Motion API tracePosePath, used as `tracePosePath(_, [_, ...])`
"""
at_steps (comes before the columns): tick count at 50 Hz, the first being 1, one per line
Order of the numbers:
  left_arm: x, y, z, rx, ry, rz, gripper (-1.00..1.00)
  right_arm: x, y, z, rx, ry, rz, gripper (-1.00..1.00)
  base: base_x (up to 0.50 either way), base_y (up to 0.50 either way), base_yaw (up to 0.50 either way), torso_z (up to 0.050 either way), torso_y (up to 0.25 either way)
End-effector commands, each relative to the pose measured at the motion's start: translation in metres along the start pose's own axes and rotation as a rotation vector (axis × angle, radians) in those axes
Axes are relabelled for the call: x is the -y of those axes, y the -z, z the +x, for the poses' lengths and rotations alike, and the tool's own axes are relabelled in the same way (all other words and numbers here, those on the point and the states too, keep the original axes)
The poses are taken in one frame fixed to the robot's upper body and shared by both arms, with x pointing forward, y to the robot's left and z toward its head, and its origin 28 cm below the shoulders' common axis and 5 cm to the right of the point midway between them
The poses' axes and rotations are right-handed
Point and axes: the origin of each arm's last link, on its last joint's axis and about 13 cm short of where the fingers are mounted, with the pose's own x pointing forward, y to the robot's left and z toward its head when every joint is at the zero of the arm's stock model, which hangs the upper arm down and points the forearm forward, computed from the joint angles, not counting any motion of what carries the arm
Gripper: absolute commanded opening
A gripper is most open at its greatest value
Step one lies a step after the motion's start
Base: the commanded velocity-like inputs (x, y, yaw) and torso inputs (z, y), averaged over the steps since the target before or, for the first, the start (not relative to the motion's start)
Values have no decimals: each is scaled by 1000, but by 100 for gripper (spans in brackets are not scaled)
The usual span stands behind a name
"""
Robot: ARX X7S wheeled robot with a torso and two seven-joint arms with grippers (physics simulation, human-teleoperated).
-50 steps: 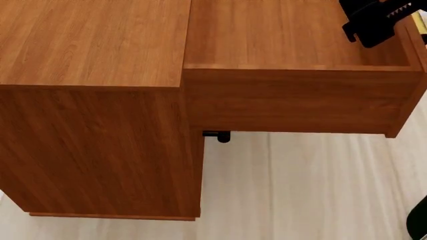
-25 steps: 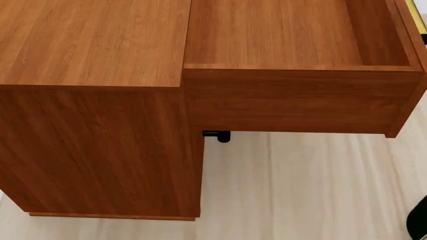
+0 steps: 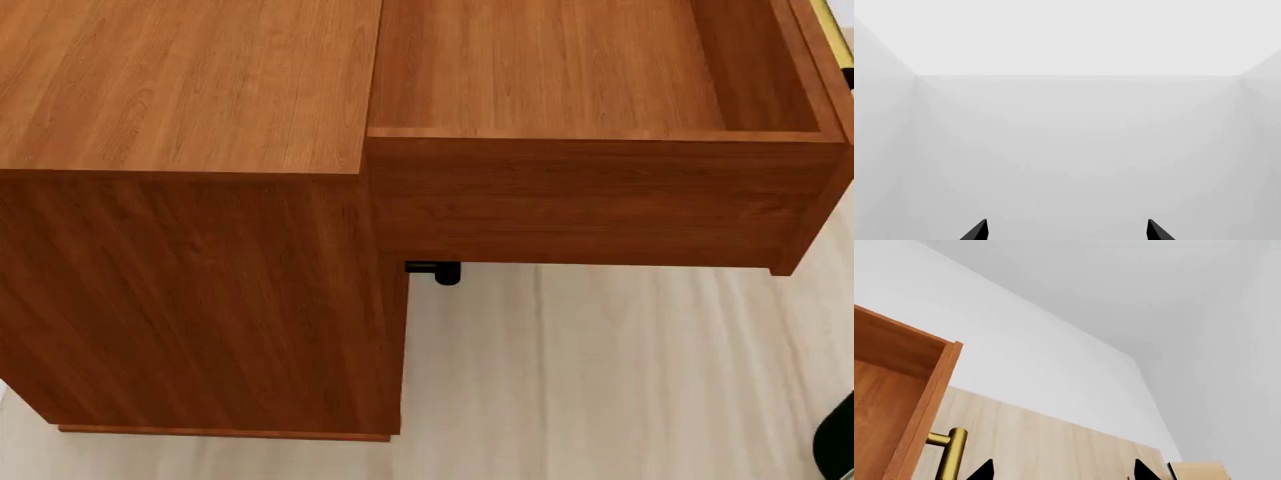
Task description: Close the bottom drawer of the cabinet and open the top drawer.
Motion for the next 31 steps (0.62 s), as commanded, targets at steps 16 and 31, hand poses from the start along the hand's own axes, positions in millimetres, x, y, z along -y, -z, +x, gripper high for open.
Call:
tracePosePath(16, [0,-1,0,2,2,4,100,32,24,-32,54,100,136,100,0,0,0,0,0])
tracePosePath(31, [1,-2,-1,3,6,7,100,31,50,-56,81,105,201,100,0,0,0,0,0])
